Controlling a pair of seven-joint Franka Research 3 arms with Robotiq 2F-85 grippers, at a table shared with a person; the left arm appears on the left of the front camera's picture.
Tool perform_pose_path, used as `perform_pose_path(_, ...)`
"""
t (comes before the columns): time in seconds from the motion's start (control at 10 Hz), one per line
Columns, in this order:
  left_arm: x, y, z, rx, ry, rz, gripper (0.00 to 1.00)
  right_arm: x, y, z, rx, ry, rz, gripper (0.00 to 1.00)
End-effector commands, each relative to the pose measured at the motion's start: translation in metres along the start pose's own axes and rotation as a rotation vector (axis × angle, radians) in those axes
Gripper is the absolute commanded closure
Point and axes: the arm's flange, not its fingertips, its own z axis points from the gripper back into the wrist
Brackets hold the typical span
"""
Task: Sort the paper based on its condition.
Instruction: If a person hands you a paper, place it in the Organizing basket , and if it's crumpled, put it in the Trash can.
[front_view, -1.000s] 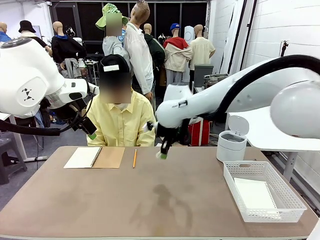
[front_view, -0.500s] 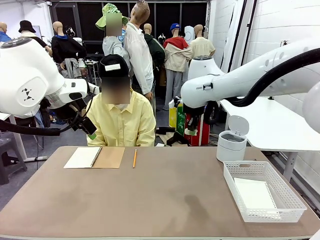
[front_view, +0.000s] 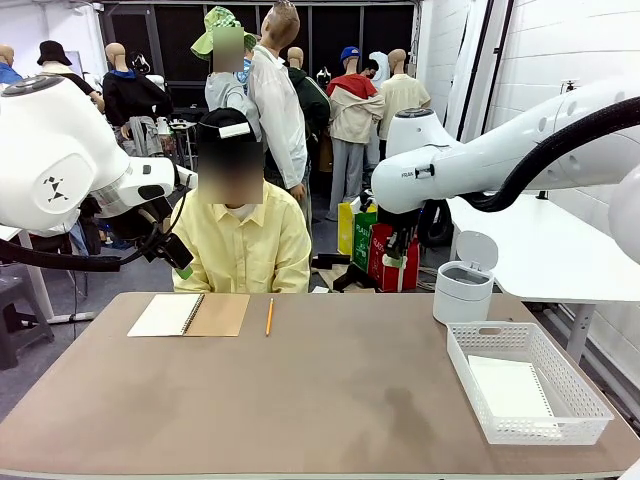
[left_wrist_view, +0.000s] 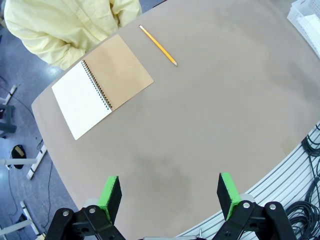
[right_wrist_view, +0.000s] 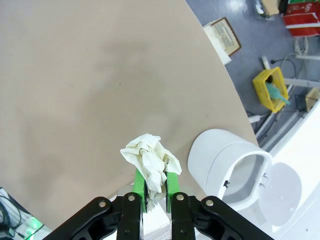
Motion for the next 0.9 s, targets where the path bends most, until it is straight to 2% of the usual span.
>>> perform_pose_path(0.0, -0.001, 0.001, -0.001, -0.004, -0.009, 0.001, 0.0, 0.0, 0.0, -0.001, 0.001, 0.0, 0.006, 0.81)
perform_pose_path(0.2, -0.001, 0.001, -0.001, -0.004, -0.009, 0.001, 0.0, 0.0, 0.0, 0.0, 0.0, 0.0, 0.001, 0.81)
perform_pose_path(0.5, -0.001, 0.001, -0.001, -0.004, -0.009, 0.001, 0.0, -0.026, -0.032, -0.004, -0.196, 0.058, -0.086, 0.81)
perform_pose_path(0.8, -0.001, 0.001, -0.001, -0.004, -0.009, 0.001, 0.0, -0.048, -0.061, -0.006, -0.286, 0.08, -0.16, 0.81)
